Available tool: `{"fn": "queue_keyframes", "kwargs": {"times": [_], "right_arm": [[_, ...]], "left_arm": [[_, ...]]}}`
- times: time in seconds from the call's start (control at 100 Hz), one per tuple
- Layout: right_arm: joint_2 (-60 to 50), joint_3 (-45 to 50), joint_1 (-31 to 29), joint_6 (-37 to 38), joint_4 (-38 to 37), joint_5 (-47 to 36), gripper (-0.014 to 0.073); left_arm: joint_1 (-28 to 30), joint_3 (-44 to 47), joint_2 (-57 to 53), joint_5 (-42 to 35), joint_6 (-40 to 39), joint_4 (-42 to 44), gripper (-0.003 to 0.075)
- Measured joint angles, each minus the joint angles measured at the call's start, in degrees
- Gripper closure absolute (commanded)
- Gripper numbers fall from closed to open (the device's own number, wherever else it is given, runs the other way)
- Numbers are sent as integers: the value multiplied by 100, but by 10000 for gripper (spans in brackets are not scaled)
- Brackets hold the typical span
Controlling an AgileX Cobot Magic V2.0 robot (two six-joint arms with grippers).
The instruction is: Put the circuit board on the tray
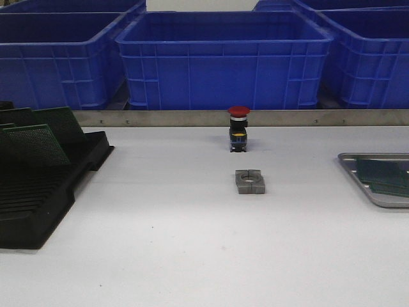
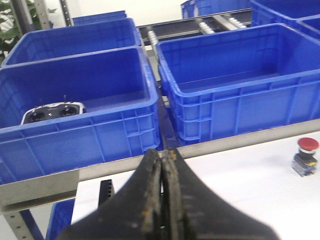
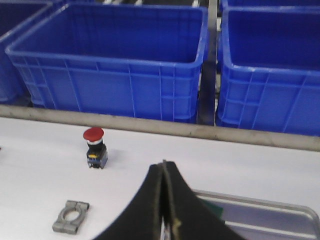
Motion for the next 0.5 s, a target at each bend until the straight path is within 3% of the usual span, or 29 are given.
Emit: {"fn": "queue_keyframes", "kwargs": {"times": [0.32, 0.5], "right_arm": [[-2322, 801, 0, 0, 4, 10, 706], [-3044, 1100, 0, 0, 4, 272, 706]], "left_arm": [[-337, 927, -1446, -12, 89, 0, 741], [-337, 1428, -2434, -25, 89, -49, 741]]}}
